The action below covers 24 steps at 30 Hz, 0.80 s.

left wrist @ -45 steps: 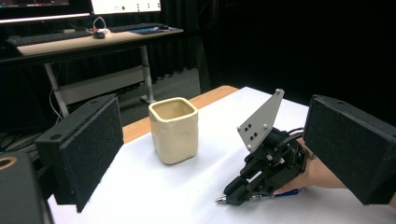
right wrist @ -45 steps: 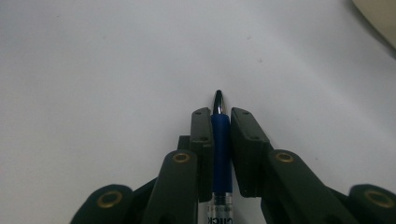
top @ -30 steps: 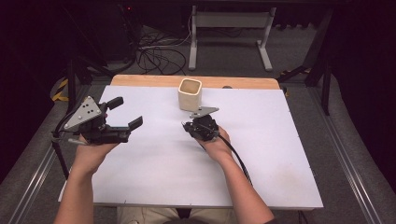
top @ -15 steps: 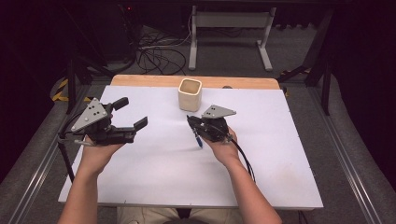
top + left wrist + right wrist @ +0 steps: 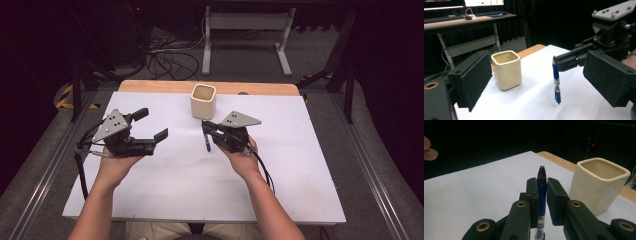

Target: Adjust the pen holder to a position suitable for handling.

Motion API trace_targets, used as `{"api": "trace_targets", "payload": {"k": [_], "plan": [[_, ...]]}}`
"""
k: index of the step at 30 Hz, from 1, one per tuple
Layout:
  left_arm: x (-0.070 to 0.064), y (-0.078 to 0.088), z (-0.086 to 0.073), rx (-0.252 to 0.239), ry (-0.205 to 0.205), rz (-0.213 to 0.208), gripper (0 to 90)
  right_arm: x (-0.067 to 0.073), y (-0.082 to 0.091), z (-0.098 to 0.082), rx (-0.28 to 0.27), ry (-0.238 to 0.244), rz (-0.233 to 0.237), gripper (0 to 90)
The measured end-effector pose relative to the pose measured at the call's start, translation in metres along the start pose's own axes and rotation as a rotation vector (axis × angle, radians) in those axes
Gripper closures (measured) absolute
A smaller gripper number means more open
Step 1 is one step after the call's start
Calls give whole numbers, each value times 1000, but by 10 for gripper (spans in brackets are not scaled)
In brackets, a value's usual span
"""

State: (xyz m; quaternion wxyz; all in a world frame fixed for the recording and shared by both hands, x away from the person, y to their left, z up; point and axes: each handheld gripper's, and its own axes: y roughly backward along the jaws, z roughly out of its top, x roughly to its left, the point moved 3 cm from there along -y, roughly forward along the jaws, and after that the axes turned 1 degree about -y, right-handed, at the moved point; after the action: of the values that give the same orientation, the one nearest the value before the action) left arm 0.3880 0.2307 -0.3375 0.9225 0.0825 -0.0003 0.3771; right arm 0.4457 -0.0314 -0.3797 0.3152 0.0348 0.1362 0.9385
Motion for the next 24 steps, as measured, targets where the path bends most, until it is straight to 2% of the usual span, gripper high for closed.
{"api": "trace_targets", "payload": {"k": [9,24], "plan": [[-2,-10,-9,1,-2,2,110,1,8,8,-42,-11,7,807],[-8,-22,-15,15,-7,2,116,7,18,14,-78,6,7,807]]}}
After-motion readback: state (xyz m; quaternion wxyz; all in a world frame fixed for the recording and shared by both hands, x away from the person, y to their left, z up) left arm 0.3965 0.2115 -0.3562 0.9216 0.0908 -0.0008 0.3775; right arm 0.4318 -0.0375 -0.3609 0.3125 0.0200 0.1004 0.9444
